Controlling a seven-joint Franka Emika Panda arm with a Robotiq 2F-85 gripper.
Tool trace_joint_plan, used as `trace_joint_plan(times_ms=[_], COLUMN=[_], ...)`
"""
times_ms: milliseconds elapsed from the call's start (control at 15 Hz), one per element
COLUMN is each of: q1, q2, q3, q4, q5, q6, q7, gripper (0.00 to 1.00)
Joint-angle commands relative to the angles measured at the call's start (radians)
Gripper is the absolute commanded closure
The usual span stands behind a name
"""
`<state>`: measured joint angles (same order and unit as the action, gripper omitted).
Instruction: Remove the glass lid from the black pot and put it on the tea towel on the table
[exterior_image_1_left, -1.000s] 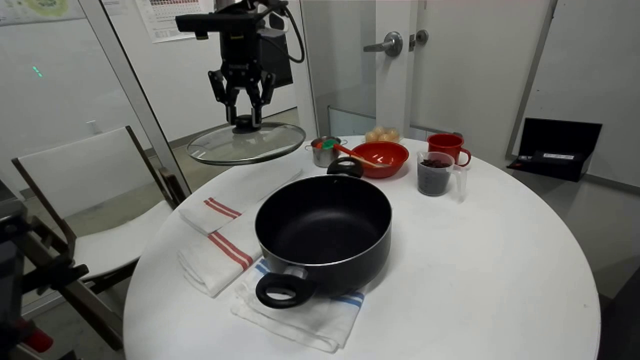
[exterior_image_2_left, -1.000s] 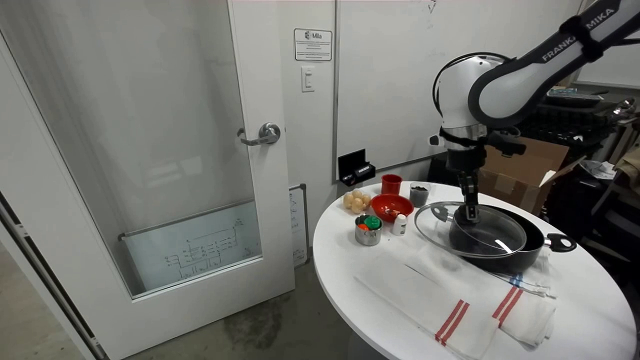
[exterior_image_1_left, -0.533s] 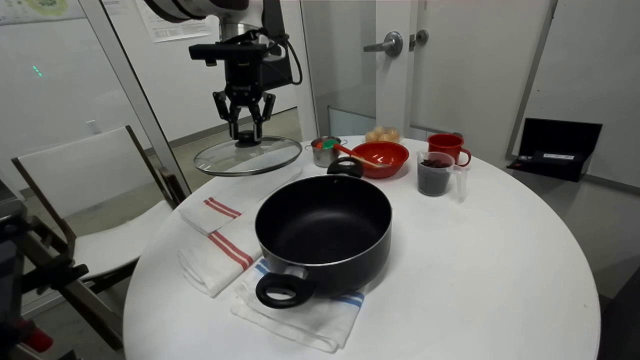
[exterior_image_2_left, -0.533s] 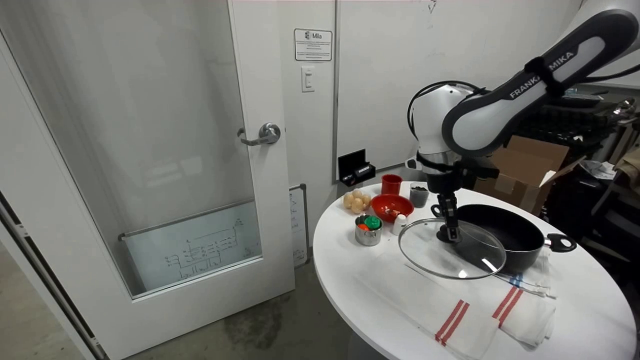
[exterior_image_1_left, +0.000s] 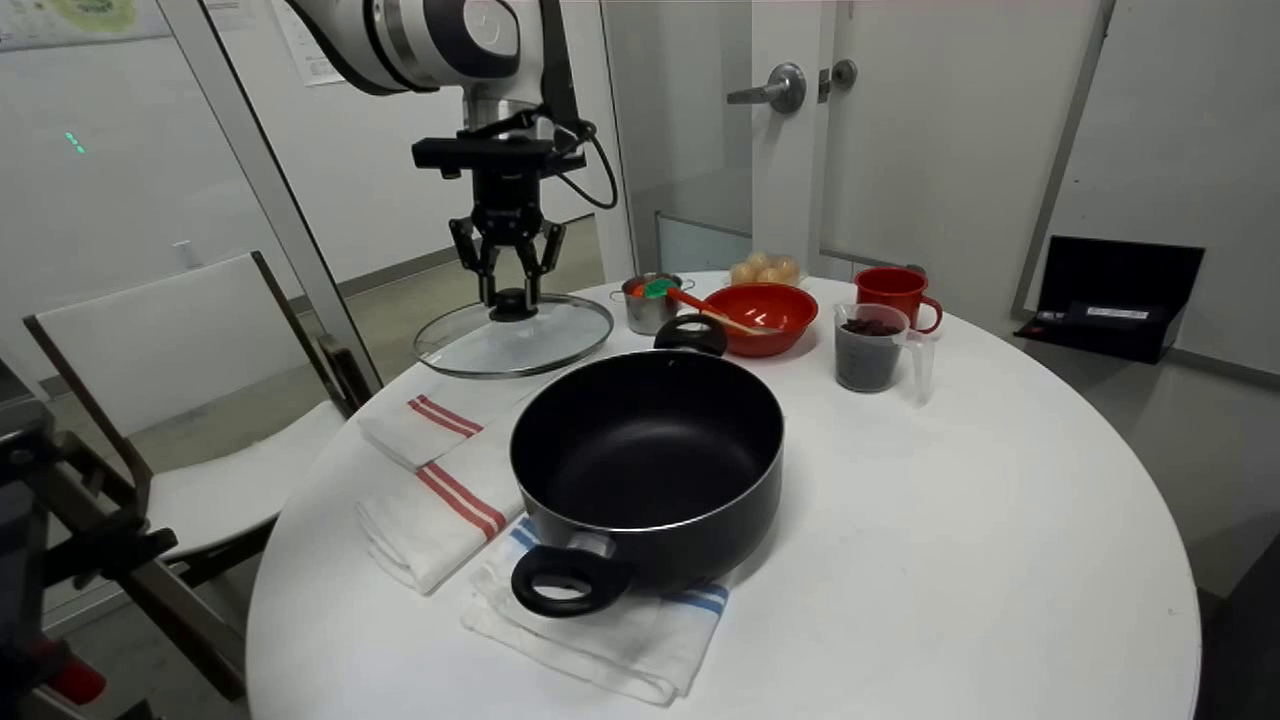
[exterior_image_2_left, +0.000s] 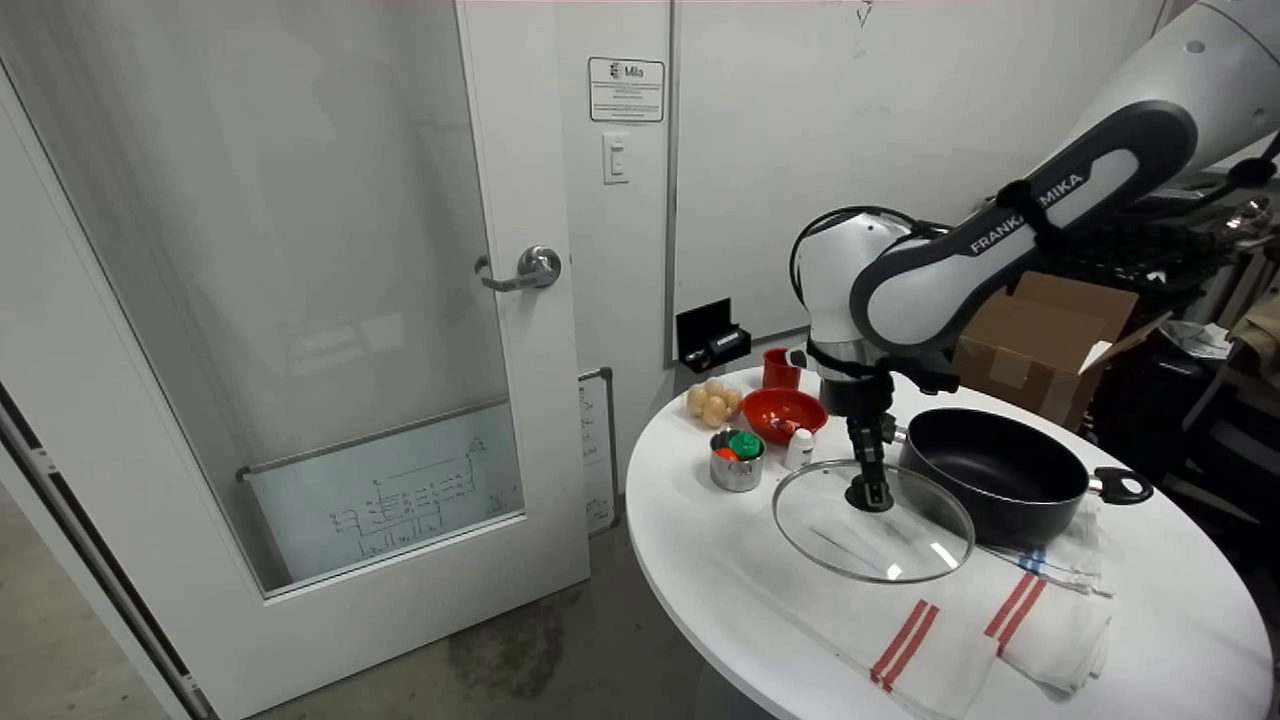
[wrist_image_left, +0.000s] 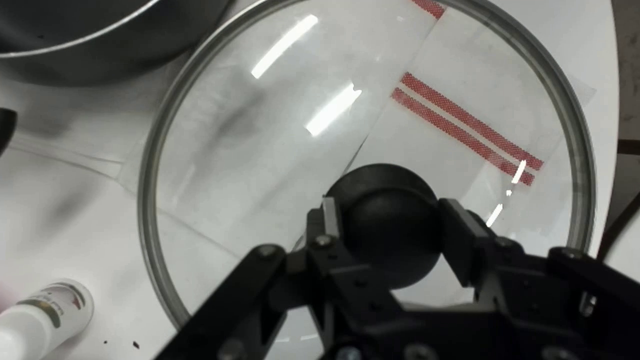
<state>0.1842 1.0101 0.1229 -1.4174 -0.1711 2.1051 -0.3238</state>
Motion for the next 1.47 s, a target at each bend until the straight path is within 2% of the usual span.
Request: trace_joint_plan(times_ms=[0, 733, 1400], q1=[-0.011, -0.007, 0.037], q2=[0.056, 0.072, 0.054], q3=[0.013, 0.003, -0.063], q4=[0.063, -0.025, -0.127], q5=[-0.003, -0.02, -0.137], q6=[0.005, 0.208, 0.332], q7=[-0.026, -0.011, 0.026], gripper=[0.75, 0.75, 0.75])
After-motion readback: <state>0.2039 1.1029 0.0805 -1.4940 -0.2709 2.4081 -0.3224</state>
